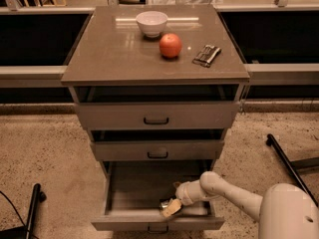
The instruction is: Place green can into bottom drawer
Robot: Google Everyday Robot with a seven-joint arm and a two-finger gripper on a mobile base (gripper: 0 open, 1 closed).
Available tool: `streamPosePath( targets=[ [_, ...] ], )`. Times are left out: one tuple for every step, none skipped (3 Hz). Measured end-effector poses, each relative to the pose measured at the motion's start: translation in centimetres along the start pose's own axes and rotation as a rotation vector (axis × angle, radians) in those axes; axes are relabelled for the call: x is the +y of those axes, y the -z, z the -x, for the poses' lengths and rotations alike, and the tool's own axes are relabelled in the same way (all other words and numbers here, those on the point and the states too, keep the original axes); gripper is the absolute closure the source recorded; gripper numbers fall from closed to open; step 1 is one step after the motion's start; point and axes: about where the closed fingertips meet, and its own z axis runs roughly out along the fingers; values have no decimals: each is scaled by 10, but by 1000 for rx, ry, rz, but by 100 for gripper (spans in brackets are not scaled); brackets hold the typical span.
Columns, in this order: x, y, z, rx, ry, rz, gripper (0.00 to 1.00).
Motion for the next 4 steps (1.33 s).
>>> streamPosePath(
  targets=[
    [0, 0, 0, 0, 0, 0, 0],
    [13, 22, 3, 24, 140, -12, 0],
    [38, 63, 15, 32, 360, -31, 0],
    [43, 70, 14, 33, 410, -31, 0]
  ],
)
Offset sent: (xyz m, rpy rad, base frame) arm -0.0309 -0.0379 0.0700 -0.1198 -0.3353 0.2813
